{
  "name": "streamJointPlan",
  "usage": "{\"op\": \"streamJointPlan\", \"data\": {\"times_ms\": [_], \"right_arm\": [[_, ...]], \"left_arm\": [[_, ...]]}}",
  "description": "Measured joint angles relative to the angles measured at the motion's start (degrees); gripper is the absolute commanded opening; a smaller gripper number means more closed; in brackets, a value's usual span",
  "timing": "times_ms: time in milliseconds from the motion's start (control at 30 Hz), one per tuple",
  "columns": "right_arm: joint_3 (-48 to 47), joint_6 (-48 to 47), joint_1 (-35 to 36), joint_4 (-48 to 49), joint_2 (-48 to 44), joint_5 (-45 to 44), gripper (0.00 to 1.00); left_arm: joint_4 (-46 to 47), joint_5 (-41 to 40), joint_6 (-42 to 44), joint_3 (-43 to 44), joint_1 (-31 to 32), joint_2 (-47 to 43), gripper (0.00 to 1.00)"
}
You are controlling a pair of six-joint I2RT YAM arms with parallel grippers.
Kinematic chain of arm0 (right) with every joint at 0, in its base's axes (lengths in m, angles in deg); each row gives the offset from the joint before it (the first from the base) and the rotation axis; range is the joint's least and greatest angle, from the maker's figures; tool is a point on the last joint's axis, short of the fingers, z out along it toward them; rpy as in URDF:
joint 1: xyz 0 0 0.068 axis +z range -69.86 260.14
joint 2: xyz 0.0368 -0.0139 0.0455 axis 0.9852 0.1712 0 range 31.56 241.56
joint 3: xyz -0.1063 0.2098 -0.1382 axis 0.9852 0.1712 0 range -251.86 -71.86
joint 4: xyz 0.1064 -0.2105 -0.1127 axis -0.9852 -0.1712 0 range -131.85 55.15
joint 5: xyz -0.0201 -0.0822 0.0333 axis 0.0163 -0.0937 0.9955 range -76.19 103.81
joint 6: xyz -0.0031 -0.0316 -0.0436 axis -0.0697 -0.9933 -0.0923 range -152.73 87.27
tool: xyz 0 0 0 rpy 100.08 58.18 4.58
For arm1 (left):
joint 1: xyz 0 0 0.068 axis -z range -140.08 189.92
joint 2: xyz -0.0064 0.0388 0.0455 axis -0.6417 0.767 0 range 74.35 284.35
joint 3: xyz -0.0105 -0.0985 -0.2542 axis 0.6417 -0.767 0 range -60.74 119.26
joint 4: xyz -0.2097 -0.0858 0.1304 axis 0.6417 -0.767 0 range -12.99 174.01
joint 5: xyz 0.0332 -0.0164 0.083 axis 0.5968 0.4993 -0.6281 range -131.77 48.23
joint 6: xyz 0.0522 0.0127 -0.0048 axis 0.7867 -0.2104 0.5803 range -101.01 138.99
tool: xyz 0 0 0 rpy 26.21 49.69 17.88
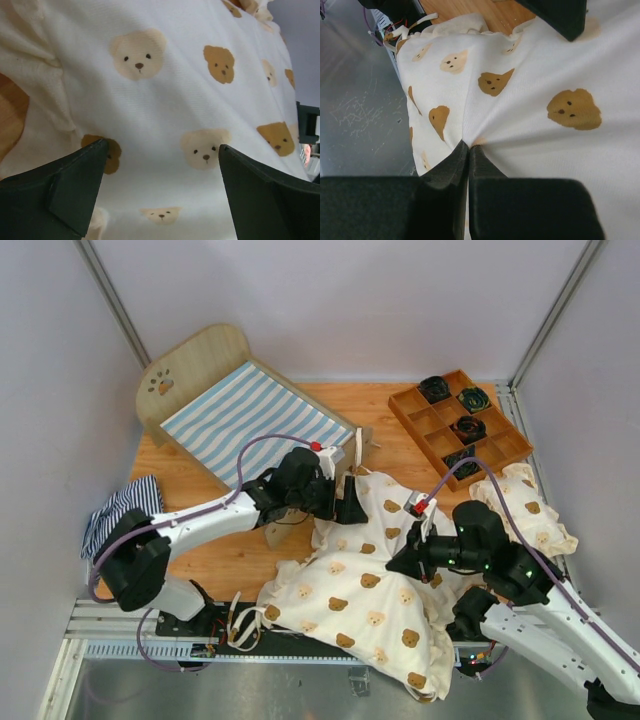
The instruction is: Set up the pet bed
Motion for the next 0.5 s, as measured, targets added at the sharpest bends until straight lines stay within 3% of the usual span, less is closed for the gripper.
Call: {"op": "streamJointPlan", "data": {"times_ms": [67, 167, 233, 267, 367, 500], "right_arm": [[0.0, 0.5, 0.0, 0.0, -0.3, -0.2, 0.0], [0.0, 0.9, 0.0, 0.0, -0.5, -0.8, 0.0], [0.0, 1.2, 0.0, 0.0, -0.5, -1.6, 0.0], [0.0, 1.4, 0.0, -0.1, -0.5, -2.3, 0.0], [0.0, 2.0, 0.0, -0.3, -0.5, -4.9, 0.0], [-2.6, 2.0, 0.0, -2.5, -0.1, -9.8, 0.0]], "left_arm": [[1.1, -0.2, -0.3, 0.5, 0.9, 3.2, 0.82], [3.1, 0.1, -1.7, 0.5, 1.6, 7.0, 0.4], [4.0, 0.4, -2.2, 0.6, 1.9, 8.7, 0.07], [4.2, 0.5, -2.4, 0.7, 2.1, 9.0, 0.01], [3.3, -0.7, -2.6, 1.7, 2.4, 8.2, 0.0], [-0.6, -8.0, -1.8, 4.7, 2.6, 2.1, 0.0]]}}
